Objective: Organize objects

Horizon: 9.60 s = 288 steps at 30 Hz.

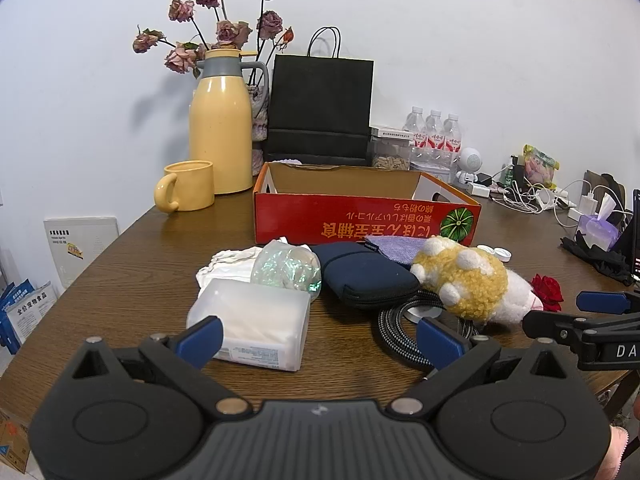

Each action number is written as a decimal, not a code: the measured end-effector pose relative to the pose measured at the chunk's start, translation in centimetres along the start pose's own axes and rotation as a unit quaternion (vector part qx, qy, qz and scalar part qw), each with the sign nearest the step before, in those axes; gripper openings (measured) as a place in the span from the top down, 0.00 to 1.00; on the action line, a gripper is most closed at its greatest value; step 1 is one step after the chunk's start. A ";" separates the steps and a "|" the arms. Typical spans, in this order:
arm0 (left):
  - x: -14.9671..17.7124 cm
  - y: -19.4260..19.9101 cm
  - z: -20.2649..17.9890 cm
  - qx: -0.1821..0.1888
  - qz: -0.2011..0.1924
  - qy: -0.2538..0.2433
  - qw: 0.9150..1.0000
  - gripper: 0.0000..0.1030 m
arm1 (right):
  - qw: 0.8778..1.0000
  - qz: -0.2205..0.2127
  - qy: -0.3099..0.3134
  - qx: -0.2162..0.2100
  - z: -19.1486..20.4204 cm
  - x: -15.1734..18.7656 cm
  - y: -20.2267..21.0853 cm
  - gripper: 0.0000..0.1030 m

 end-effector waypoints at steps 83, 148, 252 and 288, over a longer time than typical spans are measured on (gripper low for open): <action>0.1 -7.1 7.4 -0.062 0.067 0.050 0.995 0.03 | 0.998 0.035 0.055 -0.006 -7.4 -0.5 -8.4 0.37; -17.6 -26.8 6.1 -0.053 0.003 0.029 0.998 0.00 | 0.999 -0.005 0.044 -0.017 2.6 -16.1 -25.3 0.00; -5.2 -8.5 5.1 0.035 0.017 0.047 0.998 0.60 | 0.982 0.008 0.122 -0.144 3.6 -4.9 -5.8 0.35; -17.2 -16.7 1.6 0.024 -0.048 0.026 0.998 0.60 | 0.984 -0.107 0.125 -0.074 4.2 -17.5 -12.6 0.35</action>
Point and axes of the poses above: each gripper's, at about its wrist camera, not at the fingertips, and y roughly against the way its jaws point, z to its left, x to its underside, the point moved 8 cm from there along -y, roughly the way its jaws point, and after that the axes turned 13 degrees about x, right-handed, at the moved point
